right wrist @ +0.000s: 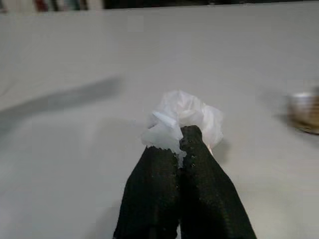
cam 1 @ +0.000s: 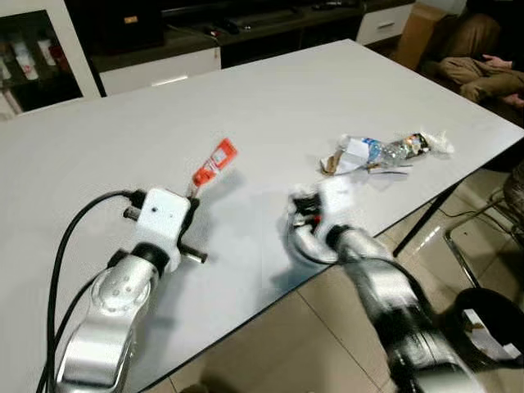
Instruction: Picking trash to rubbish bin
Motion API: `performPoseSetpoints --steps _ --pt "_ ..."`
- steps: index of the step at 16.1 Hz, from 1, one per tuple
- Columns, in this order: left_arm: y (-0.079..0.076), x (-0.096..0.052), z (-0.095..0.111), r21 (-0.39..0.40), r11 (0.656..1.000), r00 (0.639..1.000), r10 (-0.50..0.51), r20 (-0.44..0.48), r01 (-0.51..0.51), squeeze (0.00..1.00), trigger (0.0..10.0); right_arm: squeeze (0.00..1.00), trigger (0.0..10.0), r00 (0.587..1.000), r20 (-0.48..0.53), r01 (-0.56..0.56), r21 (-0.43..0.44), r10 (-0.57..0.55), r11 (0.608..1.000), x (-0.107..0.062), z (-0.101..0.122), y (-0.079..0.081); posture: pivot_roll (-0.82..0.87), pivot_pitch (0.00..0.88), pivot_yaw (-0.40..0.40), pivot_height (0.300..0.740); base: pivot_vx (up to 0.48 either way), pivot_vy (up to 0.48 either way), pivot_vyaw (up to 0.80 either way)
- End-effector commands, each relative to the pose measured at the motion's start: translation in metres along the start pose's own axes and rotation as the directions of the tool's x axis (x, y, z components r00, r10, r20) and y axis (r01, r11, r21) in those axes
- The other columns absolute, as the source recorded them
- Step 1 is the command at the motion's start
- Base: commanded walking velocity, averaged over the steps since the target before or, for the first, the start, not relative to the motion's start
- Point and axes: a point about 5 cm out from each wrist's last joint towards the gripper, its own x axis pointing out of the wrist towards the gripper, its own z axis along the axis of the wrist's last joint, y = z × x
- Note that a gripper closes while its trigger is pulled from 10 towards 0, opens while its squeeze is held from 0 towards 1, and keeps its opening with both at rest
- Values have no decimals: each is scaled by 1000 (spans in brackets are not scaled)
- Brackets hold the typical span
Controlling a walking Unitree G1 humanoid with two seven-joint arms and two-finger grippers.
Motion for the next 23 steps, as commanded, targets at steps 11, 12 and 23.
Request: performPoseSetpoints --steps 11,12,23 --pt "-34 4 -20 -133 988 996 -78 46 83 0 10000 0 10000 900 15 437 -60 -437 898 -115 -12 -4 -30 41 -20 740 0 0 -426" --pt "-36 4 -20 -121 988 994 -91 52 97 0 10000 0 10000 896 3 444 -68 -445 893 -117 -14 -4 -35 40 -21 740 0 0 -800" --pt "-52 5 -21 -47 982 974 -173 147 181 0 10000 0 10000 871 -50 480 -115 -488 870 -130 -20 -8 -50 50 -35 740 0 0 -800"
